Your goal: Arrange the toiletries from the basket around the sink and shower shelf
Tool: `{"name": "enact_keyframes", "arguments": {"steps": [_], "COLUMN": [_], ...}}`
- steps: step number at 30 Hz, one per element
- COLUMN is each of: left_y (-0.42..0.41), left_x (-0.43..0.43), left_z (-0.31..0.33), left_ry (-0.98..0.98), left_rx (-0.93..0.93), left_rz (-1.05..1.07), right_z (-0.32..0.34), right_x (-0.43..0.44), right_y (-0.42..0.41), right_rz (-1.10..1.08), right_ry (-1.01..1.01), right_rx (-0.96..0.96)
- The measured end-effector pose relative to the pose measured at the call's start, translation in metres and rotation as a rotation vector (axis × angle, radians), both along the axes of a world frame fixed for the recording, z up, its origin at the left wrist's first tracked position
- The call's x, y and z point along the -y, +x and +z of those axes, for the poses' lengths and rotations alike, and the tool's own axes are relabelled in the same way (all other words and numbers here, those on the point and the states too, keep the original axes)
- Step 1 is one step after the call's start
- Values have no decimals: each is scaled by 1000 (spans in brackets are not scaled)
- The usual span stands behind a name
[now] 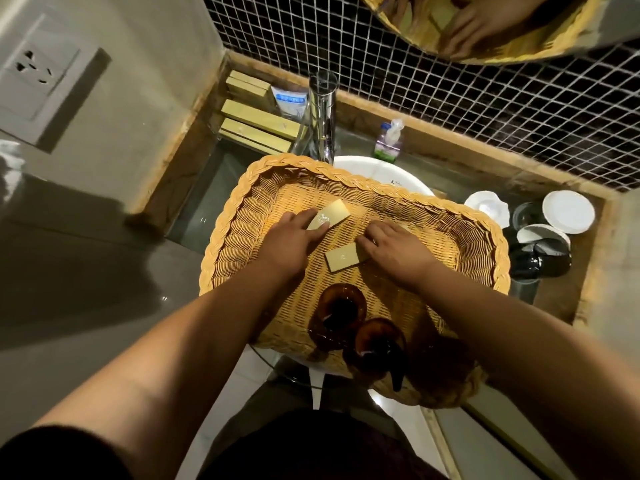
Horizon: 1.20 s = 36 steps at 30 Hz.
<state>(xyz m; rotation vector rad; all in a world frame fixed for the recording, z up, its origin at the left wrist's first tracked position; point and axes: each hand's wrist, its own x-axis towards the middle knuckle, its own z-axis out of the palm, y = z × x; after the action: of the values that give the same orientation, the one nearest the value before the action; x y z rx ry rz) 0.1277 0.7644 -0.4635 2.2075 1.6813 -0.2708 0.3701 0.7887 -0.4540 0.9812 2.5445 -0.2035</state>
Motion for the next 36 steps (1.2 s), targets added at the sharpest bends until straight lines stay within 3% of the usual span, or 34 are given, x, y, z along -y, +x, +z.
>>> {"name": "enact_keyframes", "arguments": {"steps": [8,11,16,21,24,29,31,36], "left_y": [15,21,37,34,25,19,13,-5], "left_x": [-13,-16,-17,-21,-32,-50,-55,-84], "left_z": [6,9,11,12,25,66,86,135], "left_ry": [-58,-8,-9,-20,-14,-9,65,182], "left_rx": [147,129,127,36,22,50,75,36], "left_rz": [-2,-151,-73,-158,-162,-148,-149,-227], "right_z": [-1,3,5,13,28,60,81,125], "right_x": [15,22,28,32,28,9,-8,-40], "right_y": [37,44,48,50,45,41,42,26], "right_rz": [-339,-327,-295,-323,-504,-386,-259,-234], "right_ry": [-56,-56,-41,-30,-58,112,173,277], "right_rx": [70,63,57,-15,-175,-239,-152,38]}}
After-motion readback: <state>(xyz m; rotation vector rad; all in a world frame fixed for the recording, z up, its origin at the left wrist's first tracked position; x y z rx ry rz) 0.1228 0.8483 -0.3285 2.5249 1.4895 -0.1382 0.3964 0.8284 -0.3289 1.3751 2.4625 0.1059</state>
